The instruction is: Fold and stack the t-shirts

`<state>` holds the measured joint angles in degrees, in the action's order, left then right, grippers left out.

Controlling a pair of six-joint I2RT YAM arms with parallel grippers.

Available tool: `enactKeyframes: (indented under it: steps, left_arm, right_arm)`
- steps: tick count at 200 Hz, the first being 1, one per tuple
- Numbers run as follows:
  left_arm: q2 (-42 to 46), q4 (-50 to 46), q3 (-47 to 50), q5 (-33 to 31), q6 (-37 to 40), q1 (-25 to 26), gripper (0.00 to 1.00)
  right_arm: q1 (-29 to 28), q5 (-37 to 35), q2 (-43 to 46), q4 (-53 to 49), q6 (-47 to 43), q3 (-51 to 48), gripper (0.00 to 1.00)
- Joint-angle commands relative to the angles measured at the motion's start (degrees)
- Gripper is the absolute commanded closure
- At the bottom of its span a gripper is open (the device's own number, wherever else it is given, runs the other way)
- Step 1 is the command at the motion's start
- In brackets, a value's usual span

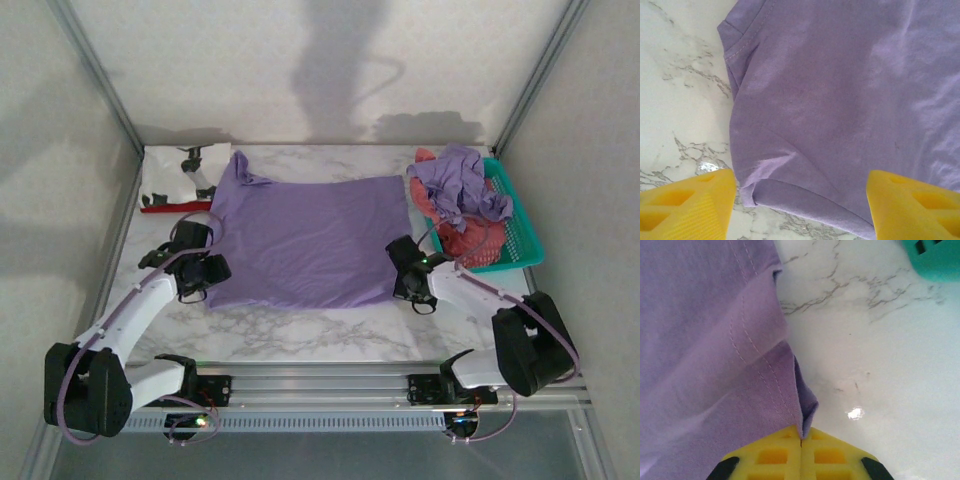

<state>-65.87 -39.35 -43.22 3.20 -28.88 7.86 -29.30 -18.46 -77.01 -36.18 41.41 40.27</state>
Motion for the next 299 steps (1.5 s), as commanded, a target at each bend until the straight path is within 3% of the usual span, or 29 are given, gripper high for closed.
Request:
enactKeyframes:
  steps: [1, 18, 42, 85, 112, 142, 166, 190, 244, 299]
  left_arm:
    - [0.0, -3.78, -2.37, -1.57, 0.65, 0.35, 0.32]
    - [0.93, -5.21, -2.0, -1.97, 0.19, 0.36, 0.33]
    - [1.51, -7.11, -1.1, -1.11, -1.05, 0.64, 0.44]
    - [2.63, -8.94, 1.21, -1.66, -5.02, 2.25, 0.47]
    - [1.35, -4.8, 4.39, 3.56, -7.1, 2.44, 0.57]
    - [-1.16, -4.95, 5.86, -0.2, -8.78, 2.96, 0.54]
    - [-2.82, -3.88, 3.29, 0.62, -11.69, 3.03, 0.54]
    - [-3.52, -2.74, 3.43, -0.27, -12.89, 2.37, 0.62]
    - [-3.37, -3.62, 6.06, -2.74, -13.08, 0.33, 0.64]
    - [-10.59, 0.15, 6.04, 0.99, -12.26, 0.34, 0.67]
  right_arm:
    - [-0.5, -1.74, 2.84, -4.27, -0.54, 1.32, 1.0]
    - [-0.65, -0.93, 4.67, -5.57, -0.2, 1.07, 1.0]
    - [-0.85, 0.06, 6.83, -7.61, 0.28, 0.93, 1.0]
    - [-1.38, 1.5, 13.84, -8.86, 0.96, -0.91, 1.0]
    - [-1.37, 3.21, 15.36, -8.54, -0.24, -1.34, 1.0]
    - [-1.38, 6.2, 14.93, -6.57, -1.34, -1.61, 1.0]
    - [-1.33, 6.68, 14.54, -5.93, -2.6, -1.35, 1.0]
    - [-1.24, 7.36, 13.87, -5.96, -3.69, -0.55, 1.0]
    - [-1.13, 5.8, 15.87, -8.07, -5.02, 0.79, 1.0]
    - [-0.43, 5.45, 18.89, -9.59, -4.84, 1.4, 1.0]
